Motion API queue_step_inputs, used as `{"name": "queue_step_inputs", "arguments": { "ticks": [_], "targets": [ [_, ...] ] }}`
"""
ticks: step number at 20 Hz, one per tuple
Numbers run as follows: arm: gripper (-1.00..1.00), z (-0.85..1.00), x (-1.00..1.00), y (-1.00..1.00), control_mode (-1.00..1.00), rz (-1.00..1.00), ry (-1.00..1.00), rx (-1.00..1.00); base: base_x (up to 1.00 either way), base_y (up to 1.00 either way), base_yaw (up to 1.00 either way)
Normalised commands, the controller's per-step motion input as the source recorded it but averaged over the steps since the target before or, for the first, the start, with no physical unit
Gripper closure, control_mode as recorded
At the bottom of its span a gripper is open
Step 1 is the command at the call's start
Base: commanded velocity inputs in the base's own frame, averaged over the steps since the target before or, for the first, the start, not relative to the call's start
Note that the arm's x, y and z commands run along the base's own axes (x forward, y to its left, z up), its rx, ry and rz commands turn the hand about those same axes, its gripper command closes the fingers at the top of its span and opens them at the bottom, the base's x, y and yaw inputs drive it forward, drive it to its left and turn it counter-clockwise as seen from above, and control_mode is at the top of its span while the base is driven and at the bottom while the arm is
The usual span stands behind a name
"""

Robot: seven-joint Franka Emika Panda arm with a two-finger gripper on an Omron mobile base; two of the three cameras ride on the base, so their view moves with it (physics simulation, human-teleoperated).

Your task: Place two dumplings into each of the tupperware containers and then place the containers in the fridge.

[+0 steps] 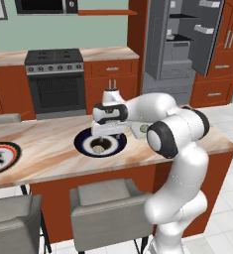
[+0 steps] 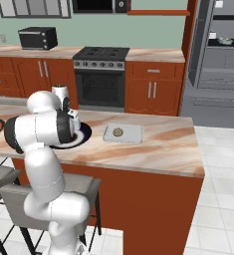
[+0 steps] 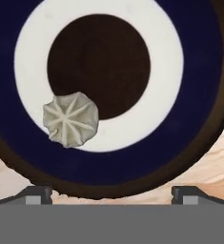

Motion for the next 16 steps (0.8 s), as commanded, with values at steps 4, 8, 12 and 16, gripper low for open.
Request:
{"name": "queue_step_inputs", "arguments": {
  "ticks": [4,8,12,16],
  "targets": [
    [-1.0,-0.16,-0.01,0.06,-1.0,-0.01,0.02,0.0,0.0,0.0,0.0],
    [-1.0,-0.54,0.0,0.18,-1.0,0.0,0.0,0.0,0.0,0.0,0.0],
    [-1.0,-0.42,0.07,0.44,-1.0,0.0,-0.02,0.0,0.0,0.0,0.0],
    [-1.0,-0.14,0.17,0.38,-1.0,-0.01,-0.11,0.0,0.0,0.0,0.0]
  ]
}}
